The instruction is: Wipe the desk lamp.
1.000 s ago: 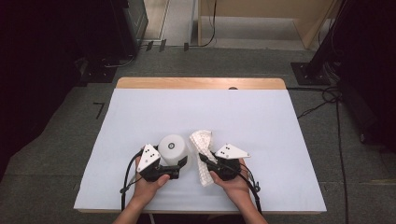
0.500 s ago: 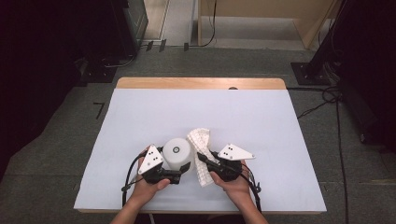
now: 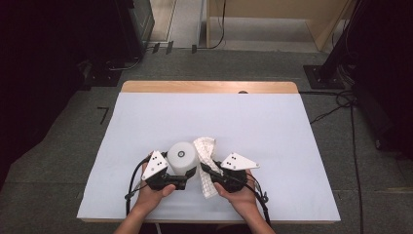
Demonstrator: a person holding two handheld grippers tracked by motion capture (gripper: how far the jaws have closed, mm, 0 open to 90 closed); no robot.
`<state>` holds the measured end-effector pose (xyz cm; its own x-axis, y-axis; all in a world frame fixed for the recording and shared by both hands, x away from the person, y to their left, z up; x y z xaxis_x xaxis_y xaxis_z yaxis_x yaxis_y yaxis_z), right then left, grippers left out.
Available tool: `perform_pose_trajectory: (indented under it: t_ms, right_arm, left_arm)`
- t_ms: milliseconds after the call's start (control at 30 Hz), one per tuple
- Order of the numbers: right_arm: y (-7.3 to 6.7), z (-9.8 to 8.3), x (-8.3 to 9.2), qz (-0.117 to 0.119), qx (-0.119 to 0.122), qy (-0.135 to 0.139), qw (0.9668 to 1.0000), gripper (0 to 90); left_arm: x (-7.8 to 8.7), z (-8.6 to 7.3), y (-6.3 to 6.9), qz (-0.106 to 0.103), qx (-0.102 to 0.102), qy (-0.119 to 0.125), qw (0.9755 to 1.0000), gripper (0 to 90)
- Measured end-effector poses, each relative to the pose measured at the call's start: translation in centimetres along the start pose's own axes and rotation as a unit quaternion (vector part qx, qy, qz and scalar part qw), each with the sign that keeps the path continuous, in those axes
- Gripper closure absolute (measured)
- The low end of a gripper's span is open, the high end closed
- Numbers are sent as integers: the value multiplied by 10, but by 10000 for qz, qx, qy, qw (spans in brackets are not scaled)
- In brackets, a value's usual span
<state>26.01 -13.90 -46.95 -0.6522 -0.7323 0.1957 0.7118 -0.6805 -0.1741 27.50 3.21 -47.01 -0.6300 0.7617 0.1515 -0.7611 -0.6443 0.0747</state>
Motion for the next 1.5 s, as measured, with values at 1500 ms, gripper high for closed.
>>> perform_pose_trajectory:
  t_ms: [1500]
  right_arm:
    - [28,0,10,-506,-231,65,9984,748]
  left_arm:
    - [-6,-24,5,1518,-266,-185,9879,66]
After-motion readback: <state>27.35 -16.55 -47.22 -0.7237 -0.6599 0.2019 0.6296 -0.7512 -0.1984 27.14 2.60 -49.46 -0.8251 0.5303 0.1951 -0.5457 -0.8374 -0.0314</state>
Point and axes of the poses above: each handheld gripper's, and its own axes: x roughly backward along the jaws, z roughly out of its top, y roughly to its right, the point moved 5 cm from there along -x, roughly forward along the jaws, and after that the axes turned 10 degrees about y, right-handed, at the moved point
